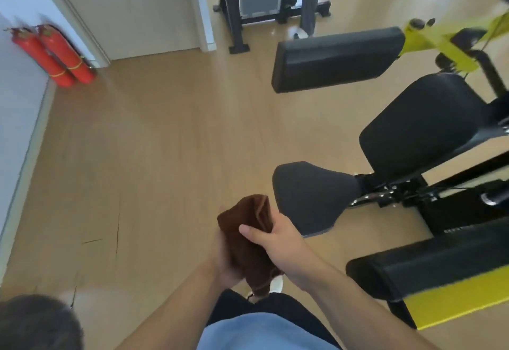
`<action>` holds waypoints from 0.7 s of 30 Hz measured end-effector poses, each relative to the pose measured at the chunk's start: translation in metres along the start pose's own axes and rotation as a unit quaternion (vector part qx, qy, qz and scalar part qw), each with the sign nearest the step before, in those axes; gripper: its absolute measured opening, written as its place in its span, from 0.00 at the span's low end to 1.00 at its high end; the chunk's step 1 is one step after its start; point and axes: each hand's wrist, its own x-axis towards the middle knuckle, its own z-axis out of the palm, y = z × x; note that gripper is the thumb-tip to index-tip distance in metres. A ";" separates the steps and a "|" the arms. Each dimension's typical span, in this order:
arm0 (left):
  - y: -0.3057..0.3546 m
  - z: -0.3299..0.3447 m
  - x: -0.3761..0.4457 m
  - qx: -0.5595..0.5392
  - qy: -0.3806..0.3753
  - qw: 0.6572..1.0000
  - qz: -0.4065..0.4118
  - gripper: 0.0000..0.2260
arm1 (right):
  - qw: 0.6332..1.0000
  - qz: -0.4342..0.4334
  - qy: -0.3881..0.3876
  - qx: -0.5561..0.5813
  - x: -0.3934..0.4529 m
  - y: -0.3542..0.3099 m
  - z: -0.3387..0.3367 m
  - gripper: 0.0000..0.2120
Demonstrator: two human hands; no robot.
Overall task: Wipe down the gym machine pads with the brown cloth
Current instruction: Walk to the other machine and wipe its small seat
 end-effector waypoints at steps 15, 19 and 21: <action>0.114 0.075 0.178 0.378 0.006 0.905 -0.198 0.27 | 0.868 0.186 0.281 0.364 0.124 0.035 -0.075 0.17; 0.135 0.073 0.245 0.570 0.036 0.818 -0.072 0.21 | 0.858 0.172 0.346 0.339 0.170 0.046 -0.075 0.09; 0.146 0.083 0.265 0.624 0.003 0.781 -0.025 0.09 | 0.853 0.165 0.378 0.319 0.197 0.051 -0.076 0.07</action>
